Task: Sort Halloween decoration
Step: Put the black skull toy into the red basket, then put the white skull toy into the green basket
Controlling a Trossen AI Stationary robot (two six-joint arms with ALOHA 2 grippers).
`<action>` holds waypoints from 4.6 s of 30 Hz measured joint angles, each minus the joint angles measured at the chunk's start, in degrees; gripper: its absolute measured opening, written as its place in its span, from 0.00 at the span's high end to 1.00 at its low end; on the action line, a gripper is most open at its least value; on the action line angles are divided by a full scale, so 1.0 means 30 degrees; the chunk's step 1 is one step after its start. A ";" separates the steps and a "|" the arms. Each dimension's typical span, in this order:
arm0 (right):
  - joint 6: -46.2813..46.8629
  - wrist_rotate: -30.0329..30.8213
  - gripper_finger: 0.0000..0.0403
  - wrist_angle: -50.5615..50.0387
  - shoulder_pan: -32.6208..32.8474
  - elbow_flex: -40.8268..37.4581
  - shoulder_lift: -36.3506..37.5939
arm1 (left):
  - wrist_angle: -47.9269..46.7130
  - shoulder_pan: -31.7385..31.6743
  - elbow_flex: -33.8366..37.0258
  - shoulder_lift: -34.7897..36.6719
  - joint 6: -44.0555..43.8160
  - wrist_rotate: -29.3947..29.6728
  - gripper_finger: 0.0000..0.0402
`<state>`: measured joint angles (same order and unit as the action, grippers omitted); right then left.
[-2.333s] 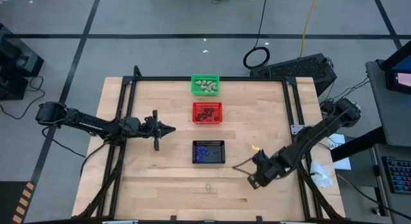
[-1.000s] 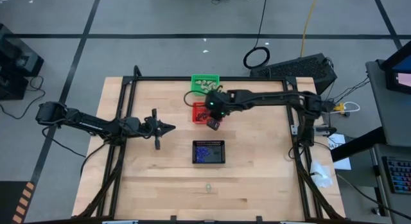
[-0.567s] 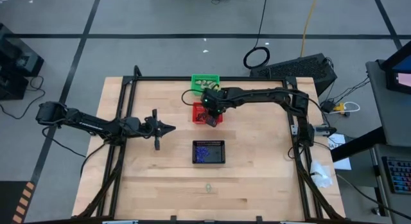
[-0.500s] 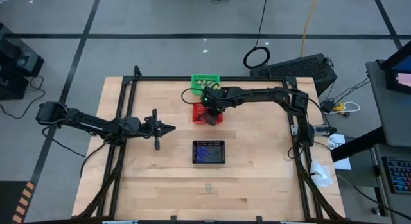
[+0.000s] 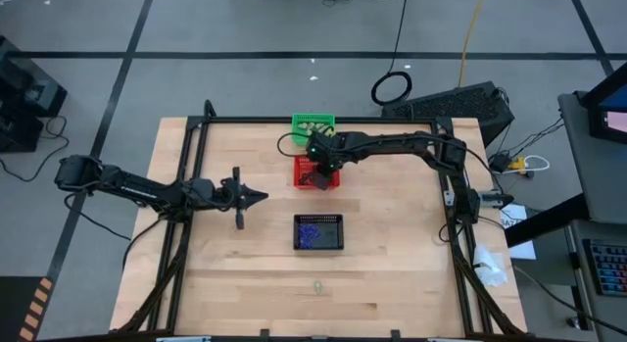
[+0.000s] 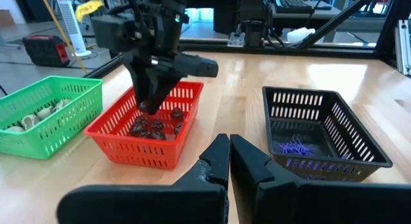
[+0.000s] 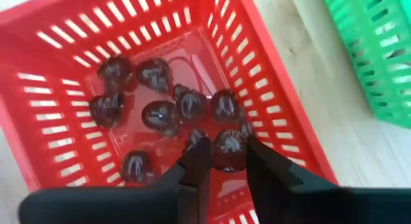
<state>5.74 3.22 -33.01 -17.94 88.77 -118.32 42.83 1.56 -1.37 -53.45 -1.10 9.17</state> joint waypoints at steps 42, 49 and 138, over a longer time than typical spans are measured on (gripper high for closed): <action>-0.0923 0.4408 1.00 1.6458 0.3791 -1.7340 1.4934 | -2.1172 0.6076 -2.0234 -1.3153 0.5971 -0.3435 1.00; -0.2117 0.4408 1.00 1.6487 0.3791 -1.7325 1.5203 | -2.2728 0.6877 -2.3218 -1.5664 0.7567 -0.3713 1.00; 1.1278 0.0567 1.00 -1.3089 1.0399 -0.6033 1.4863 | -2.2687 0.6512 -2.9198 -2.1832 0.0639 -0.5041 0.87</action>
<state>39.57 4.93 -72.28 13.26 70.67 -73.73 -25.23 21.10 -88.97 -118.94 0.81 -5.95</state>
